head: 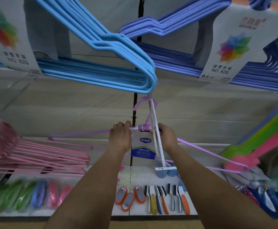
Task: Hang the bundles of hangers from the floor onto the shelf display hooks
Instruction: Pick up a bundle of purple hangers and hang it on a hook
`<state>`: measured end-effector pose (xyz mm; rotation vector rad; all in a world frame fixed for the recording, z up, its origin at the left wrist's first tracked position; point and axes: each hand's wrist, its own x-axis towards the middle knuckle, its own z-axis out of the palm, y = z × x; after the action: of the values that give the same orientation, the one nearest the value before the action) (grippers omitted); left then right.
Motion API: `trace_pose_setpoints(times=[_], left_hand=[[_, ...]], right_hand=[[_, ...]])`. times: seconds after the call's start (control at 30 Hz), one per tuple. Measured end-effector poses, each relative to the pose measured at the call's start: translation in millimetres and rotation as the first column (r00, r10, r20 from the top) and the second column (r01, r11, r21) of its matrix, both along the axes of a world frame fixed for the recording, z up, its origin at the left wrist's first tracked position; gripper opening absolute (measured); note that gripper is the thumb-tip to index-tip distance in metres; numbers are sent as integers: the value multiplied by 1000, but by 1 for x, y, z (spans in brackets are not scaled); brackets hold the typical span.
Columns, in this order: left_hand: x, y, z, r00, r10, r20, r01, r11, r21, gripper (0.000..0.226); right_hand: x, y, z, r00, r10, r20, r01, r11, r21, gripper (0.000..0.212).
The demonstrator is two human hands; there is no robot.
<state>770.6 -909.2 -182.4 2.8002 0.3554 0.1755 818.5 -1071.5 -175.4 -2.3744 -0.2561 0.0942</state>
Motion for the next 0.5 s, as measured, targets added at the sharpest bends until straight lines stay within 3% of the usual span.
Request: trace_pose_setpoints(times=[0.2,0.5], left_hand=[[23,1,-7,1000,12,1,-12,999,-43,29],[58,4,-19,996,32,80,-31,999,-10,30]], right_hand=[[21,7,3,982,53,183,22,921,-389,35],[57,15,-13,973,58,224,44,904,-425,41]])
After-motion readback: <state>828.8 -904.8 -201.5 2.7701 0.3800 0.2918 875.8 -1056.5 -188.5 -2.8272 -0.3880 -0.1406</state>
